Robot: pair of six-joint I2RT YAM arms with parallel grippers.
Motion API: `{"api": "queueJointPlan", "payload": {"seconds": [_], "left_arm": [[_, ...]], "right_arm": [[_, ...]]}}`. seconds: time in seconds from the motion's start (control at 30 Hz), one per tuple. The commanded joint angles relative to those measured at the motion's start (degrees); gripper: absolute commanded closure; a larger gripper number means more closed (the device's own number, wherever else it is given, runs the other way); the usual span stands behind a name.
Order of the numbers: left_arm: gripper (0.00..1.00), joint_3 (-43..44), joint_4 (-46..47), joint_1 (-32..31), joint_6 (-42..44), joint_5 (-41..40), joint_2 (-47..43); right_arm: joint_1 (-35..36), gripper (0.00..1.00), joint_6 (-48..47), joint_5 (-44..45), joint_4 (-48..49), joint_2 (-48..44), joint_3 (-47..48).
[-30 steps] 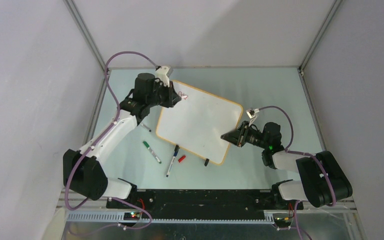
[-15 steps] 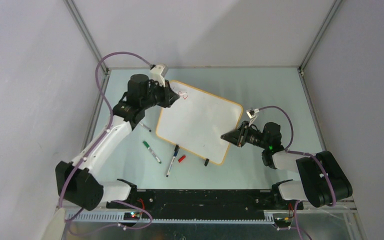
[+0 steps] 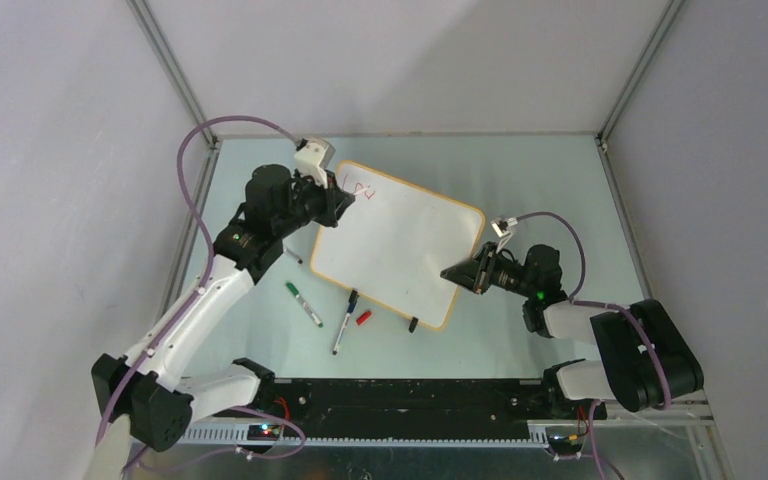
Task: Write a sentence on the whiteboard
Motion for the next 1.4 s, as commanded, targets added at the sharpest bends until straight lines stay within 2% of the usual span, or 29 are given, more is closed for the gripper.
{"api": "queueJointPlan", "payload": {"seconds": [0.0,0.5,1.37], "left_arm": [[1.00,-0.25,0.08,-2.45,4.69,-4.94,-2.10],[1.00,-0.85,0.04,-3.90,4.90,-8.83,-2.34],[1.00,-1.27,-0.21,-4.79,3.56,-13.00,-4.13]], "right_arm": [[1.27,1.00,-2.86,-0.28,2.47,0.87,1.12],[4.97,1.00,-3.43,0.23,2.08,3.10,1.92],[4.22,1.00,-4.65,1.14,-1.10,0.63,2.08]]}}
